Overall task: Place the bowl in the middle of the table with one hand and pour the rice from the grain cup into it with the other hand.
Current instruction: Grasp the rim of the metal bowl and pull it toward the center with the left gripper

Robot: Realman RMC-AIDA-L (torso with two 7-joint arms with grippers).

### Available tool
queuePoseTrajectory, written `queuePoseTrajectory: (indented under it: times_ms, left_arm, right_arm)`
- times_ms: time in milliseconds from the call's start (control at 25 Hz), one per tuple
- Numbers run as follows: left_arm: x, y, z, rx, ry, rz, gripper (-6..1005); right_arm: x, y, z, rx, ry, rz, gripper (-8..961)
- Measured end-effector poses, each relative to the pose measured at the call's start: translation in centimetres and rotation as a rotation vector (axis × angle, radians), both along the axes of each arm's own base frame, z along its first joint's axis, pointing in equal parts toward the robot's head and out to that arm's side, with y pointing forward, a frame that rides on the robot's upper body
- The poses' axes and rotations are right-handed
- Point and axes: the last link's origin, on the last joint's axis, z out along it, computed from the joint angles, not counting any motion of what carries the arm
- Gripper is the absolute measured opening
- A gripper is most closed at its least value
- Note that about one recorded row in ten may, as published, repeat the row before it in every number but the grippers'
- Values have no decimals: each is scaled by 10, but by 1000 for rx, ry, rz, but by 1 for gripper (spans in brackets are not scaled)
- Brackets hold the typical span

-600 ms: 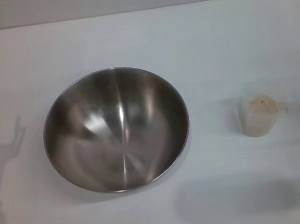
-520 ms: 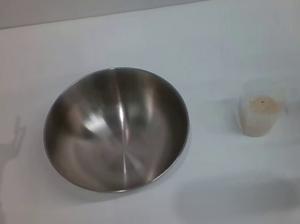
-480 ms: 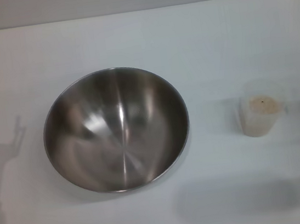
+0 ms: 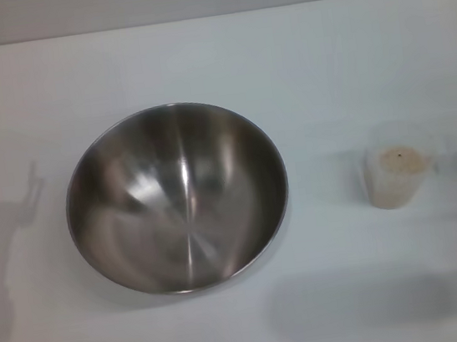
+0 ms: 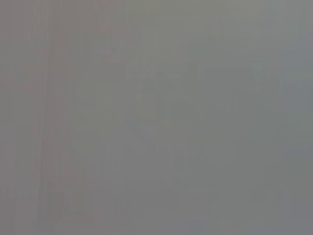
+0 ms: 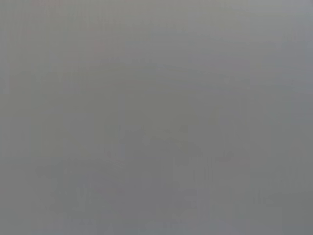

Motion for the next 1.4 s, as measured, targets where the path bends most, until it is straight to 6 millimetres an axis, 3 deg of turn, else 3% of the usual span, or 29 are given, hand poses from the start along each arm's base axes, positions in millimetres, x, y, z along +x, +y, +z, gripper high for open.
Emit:
queuePoseTrajectory:
  times_ms: [320,800,1120,1400]
  left_arm:
    - [28,52,18,-113,118,55,841]
    - [91,98,60,-370,208,309,837]
    - [132,109,82,-554,224,366,840]
    - [139,102,99,-702,129,313,841]
  right_arm:
    - [-2,-1,2,13,-3,13,826]
    - [-2,-1,2,16,-3,16,826]
    - [-3,0,2,16,-3,19,827]
    - [-2,-4,1,17,2,11,827]
